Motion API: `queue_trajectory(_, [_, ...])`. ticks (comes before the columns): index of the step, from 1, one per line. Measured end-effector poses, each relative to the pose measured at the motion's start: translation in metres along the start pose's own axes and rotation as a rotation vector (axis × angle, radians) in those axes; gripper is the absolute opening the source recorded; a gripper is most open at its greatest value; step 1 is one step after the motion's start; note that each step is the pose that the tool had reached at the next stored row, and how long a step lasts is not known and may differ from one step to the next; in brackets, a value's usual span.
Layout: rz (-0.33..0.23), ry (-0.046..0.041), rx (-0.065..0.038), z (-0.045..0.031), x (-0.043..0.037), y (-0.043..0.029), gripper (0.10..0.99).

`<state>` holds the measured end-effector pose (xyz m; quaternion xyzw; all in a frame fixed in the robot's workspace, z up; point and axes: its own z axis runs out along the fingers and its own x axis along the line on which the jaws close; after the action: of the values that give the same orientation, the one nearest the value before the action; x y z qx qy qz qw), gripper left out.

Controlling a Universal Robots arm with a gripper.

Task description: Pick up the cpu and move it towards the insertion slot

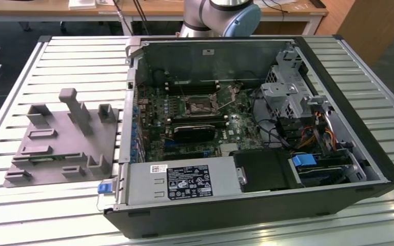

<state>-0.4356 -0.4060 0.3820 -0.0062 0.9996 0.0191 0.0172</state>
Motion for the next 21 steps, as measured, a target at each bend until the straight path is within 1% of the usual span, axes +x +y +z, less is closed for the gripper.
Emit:
queue_trajectory(4, [0.000,0.0001,0.000,0.0000,-0.0018,0.0000,0.541])
queue_trajectory(9, [0.000,0.0000,0.000,0.0003,-0.0091,-0.0001,0.541])
queue_trajectory(13, [0.000,-0.0001,0.000,0.0006,-0.0177,-0.0002,0.541])
queue_trajectory(21, [0.000,0.0000,0.000,0.0013,-0.0379,-0.0005,0.541])
